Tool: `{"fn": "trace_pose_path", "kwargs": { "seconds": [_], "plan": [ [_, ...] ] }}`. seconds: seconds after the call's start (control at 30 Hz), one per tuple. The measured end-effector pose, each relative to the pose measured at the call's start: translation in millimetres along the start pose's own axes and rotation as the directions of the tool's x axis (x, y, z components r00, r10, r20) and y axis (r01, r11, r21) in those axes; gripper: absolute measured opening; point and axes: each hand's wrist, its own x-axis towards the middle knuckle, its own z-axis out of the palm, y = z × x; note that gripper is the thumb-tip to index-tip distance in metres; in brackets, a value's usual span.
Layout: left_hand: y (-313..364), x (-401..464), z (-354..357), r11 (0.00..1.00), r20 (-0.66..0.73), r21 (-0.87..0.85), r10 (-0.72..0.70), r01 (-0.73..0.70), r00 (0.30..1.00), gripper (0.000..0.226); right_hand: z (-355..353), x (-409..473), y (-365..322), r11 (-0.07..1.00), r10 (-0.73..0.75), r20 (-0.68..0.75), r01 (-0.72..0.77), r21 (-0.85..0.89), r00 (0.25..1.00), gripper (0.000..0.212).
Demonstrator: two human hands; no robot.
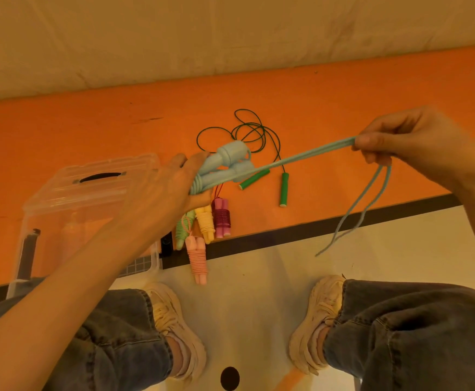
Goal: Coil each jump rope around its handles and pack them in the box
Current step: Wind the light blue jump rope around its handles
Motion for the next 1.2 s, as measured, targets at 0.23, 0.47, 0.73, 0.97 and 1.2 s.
{"fn": "trace_pose_path", "kwargs": {
  "seconds": [0.23, 0.47, 0.73, 0.97, 1.2],
  "plan": [
    [12, -6, -1, 0.962, 0.202, -0.18, 0.241, -0.206, 0.949, 0.071, 0, 4, 4, 1.0, -0.012, -0.099, 0.011, -0.013, 0.995, 0.035],
    [49, -24, -2, 0.876, 0.083, -0.228, 0.453, -0.425, 0.888, 0.083, 8, 9, 4, 0.996, 0.01, -0.178, -0.026, -0.086, 0.984, 0.023],
    [81, -32, -19, 0.783, -0.048, -0.215, 0.588, -0.583, 0.807, 0.082, 28, 18, 2, 0.982, 0.072, -0.155, -0.097, -0.16, 0.985, 0.029],
    [87, -33, -21, 0.753, -0.106, -0.333, 0.568, -0.567, 0.816, 0.045, 34, 20, -2, 0.971, 0.116, -0.128, -0.14, -0.194, 0.985, 0.025],
    [87, -32, -25, 0.774, -0.129, -0.365, 0.508, -0.517, 0.851, 0.046, 40, 21, -2, 0.96, 0.158, -0.101, -0.177, -0.217, 0.982, 0.023]
  ]
}}
